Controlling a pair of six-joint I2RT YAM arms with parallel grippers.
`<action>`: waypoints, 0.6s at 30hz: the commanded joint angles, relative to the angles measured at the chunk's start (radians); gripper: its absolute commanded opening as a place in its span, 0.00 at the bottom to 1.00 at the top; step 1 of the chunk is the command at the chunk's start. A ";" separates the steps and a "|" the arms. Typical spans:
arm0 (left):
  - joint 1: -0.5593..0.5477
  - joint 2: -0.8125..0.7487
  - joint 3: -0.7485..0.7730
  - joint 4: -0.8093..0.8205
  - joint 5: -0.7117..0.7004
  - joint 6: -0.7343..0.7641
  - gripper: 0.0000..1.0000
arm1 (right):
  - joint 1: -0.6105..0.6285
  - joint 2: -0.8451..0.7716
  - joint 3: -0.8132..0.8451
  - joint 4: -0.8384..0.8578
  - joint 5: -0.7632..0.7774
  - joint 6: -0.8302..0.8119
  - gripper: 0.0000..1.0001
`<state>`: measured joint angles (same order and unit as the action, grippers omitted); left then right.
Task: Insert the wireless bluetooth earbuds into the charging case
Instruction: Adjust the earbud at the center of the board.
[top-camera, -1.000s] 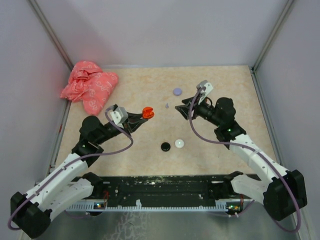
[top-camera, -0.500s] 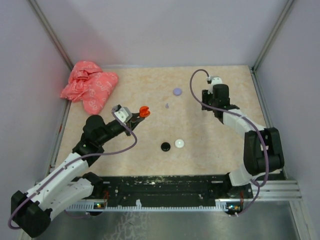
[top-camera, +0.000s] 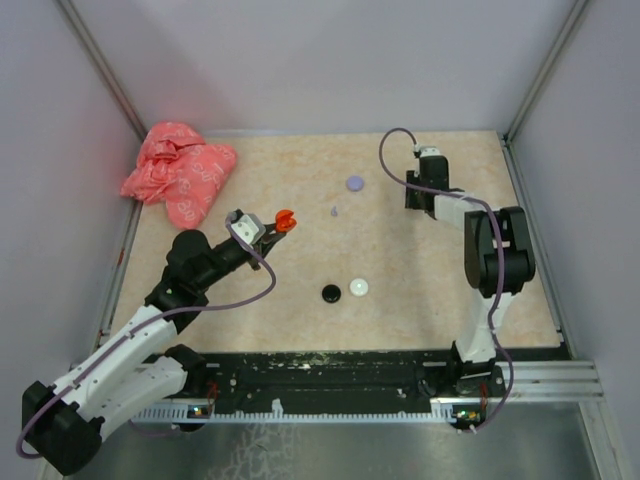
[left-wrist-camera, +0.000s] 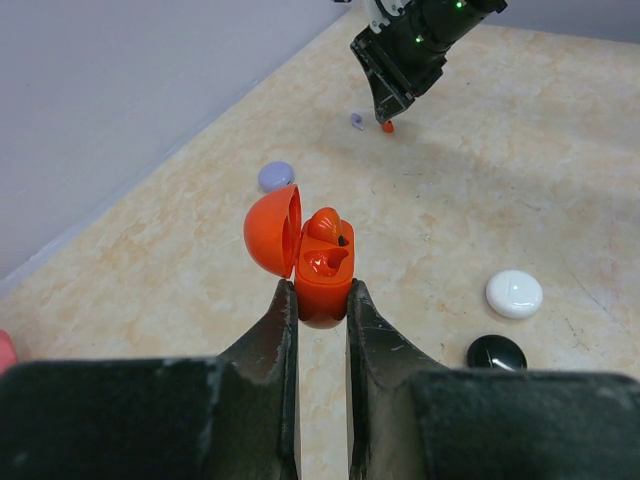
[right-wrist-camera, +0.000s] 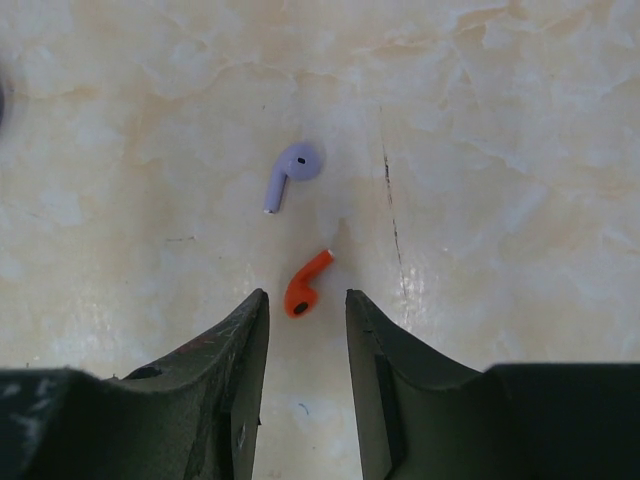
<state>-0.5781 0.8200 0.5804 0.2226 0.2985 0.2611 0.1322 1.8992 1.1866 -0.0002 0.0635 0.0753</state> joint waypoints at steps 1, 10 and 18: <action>0.003 0.001 0.018 0.004 -0.013 0.019 0.01 | -0.012 0.042 0.099 -0.007 -0.005 0.010 0.36; 0.003 -0.005 0.021 -0.001 0.003 0.020 0.00 | -0.012 0.118 0.150 -0.090 -0.066 0.019 0.33; 0.003 -0.008 0.025 -0.004 0.021 0.015 0.01 | 0.003 0.103 0.126 -0.156 -0.144 -0.039 0.20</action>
<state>-0.5777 0.8227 0.5808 0.2153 0.3004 0.2680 0.1276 2.0102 1.3048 -0.1081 -0.0242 0.0704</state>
